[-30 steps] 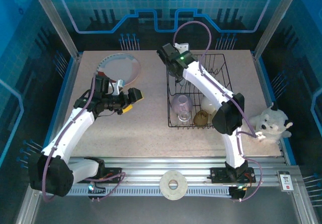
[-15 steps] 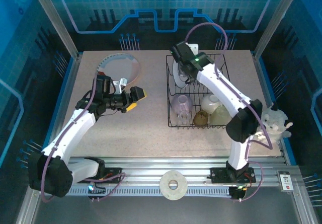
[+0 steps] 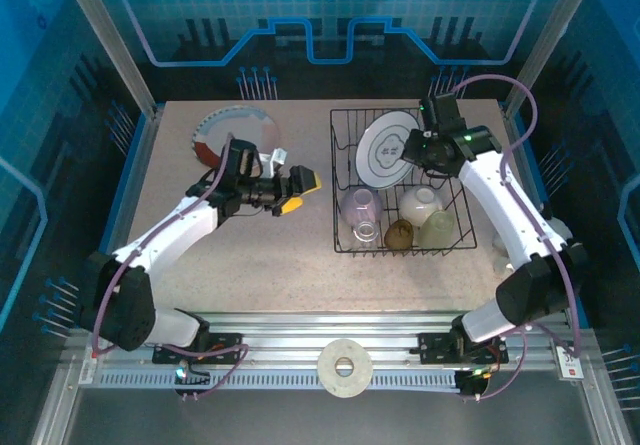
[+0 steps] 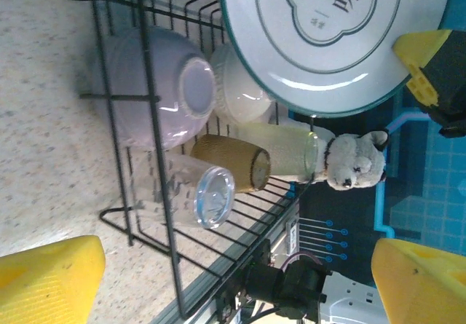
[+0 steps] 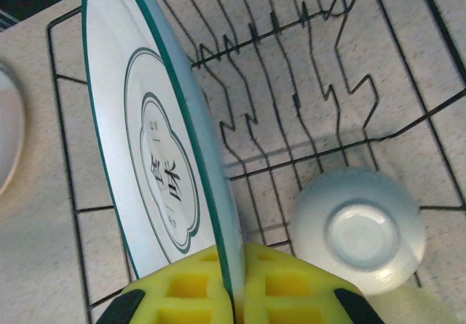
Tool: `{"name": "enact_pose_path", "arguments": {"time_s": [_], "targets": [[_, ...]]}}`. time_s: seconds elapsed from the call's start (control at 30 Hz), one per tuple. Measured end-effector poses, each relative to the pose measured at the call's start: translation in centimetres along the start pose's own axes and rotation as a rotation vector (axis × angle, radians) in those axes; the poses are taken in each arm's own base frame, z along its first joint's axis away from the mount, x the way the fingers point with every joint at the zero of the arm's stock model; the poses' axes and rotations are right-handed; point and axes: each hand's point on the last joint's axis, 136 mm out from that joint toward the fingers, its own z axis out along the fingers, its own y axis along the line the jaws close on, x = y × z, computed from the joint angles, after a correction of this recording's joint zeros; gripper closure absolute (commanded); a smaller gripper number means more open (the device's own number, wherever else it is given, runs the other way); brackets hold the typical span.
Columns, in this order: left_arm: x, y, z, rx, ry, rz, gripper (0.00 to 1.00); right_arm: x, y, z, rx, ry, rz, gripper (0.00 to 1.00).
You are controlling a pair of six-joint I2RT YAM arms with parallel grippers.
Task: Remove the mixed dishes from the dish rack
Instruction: Place the plate on the plate.
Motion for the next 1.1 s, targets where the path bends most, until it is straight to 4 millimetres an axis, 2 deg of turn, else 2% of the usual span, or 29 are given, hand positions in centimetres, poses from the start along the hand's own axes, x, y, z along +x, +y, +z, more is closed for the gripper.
{"name": "enact_pose_path", "arguments": {"time_s": [0.2,0.33,0.57,0.8,0.9,0.97,1.1], "targets": [[-0.9,-1.9,2.4,0.042,0.019,0.027,0.08,1.2,0.0,-1.5,-0.125,0.058,0.075,1.00],[-1.6,-2.2,3.9,0.051,0.027,0.016,0.10,1.9,0.3,-1.9,-0.194,0.097,0.125,1.00],[-3.1,-2.7,5.7,0.069,0.024,-0.012,0.22,2.9,1.9,-2.4,-0.295,0.156,0.162,1.00],[-4.0,-3.0,6.9,0.092,0.018,-0.054,0.51,3.7,2.7,-2.6,-0.353,0.198,0.201,1.00],[-4.4,-3.4,7.0,0.113,0.007,-0.066,0.61,3.6,3.1,-2.8,-0.372,0.200,0.209,1.00],[-4.6,-3.7,7.0,0.127,0.000,-0.075,0.73,3.4,3.4,-2.8,-0.386,0.199,0.212,1.00],[-5.1,-4.2,6.9,0.147,-0.018,-0.091,0.89,3.2,3.4,-2.9,-0.390,0.194,0.220,1.00]]}}
